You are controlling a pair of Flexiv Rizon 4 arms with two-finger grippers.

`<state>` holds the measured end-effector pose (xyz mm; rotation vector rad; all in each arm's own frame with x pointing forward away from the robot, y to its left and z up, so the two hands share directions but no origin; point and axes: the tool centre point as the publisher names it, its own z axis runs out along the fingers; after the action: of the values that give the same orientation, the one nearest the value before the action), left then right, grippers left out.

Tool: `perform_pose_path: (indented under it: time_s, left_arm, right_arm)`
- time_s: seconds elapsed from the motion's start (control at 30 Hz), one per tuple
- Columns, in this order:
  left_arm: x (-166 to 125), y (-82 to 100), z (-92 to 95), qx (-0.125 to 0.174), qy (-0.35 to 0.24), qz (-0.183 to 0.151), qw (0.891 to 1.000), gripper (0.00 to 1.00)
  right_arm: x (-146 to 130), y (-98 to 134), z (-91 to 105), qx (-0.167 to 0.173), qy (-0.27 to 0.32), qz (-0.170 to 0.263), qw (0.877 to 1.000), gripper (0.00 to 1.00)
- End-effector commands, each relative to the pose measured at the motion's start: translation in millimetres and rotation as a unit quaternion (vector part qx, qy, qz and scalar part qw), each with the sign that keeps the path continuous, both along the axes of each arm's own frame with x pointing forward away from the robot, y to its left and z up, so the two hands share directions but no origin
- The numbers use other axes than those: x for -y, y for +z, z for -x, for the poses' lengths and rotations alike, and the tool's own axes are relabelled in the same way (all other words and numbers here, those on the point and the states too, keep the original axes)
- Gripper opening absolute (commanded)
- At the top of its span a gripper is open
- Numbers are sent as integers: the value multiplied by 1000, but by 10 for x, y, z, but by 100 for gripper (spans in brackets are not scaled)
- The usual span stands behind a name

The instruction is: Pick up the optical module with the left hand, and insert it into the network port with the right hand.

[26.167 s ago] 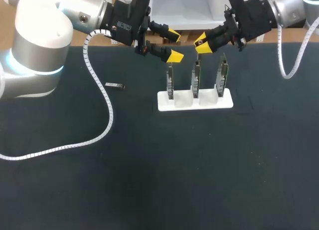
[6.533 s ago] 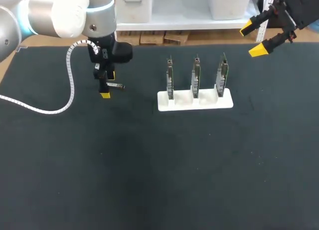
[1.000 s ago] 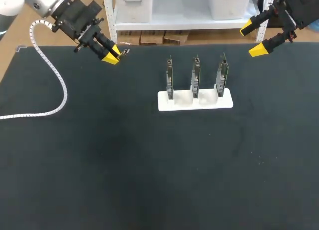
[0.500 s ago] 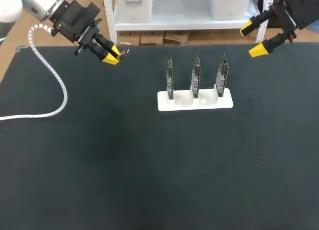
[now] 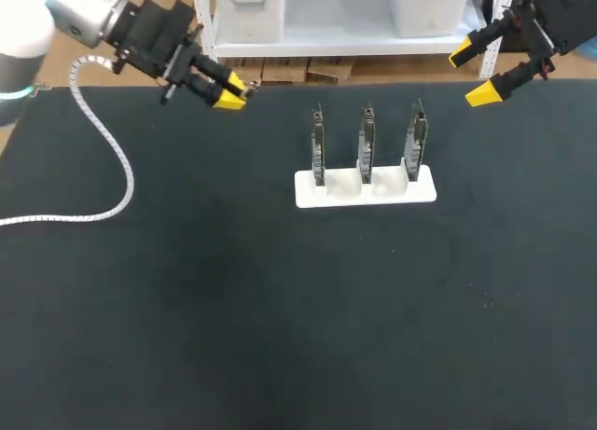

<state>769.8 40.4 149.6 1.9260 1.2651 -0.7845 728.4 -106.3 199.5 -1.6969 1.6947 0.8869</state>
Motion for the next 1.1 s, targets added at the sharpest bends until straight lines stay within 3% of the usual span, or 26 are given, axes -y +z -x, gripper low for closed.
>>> perform_pose_path:
  time_s: [0.03, 0.3, 0.73, 1.1]
  left_arm:
    - [202, 41, 21, 55, 64, 46, 995, 0]
    - [497, 388, 32, 51, 67, 30, 996, 0]
    - [1131, 536, 143, 26, 59, 50, 997, 0]
    - [1413, 660, 233, 45, 57, 67, 995, 0]
  right_arm:
    - [-2, 2, 16, 1, -2, 0, 1000, 100]
    - [-2, 2, 16, 1, -2, 0, 1000, 100]
    - [-2, 2, 16, 1, -2, 0, 1000, 100]
    - [-2, 2, 16, 1, -2, 0, 1000, 100]
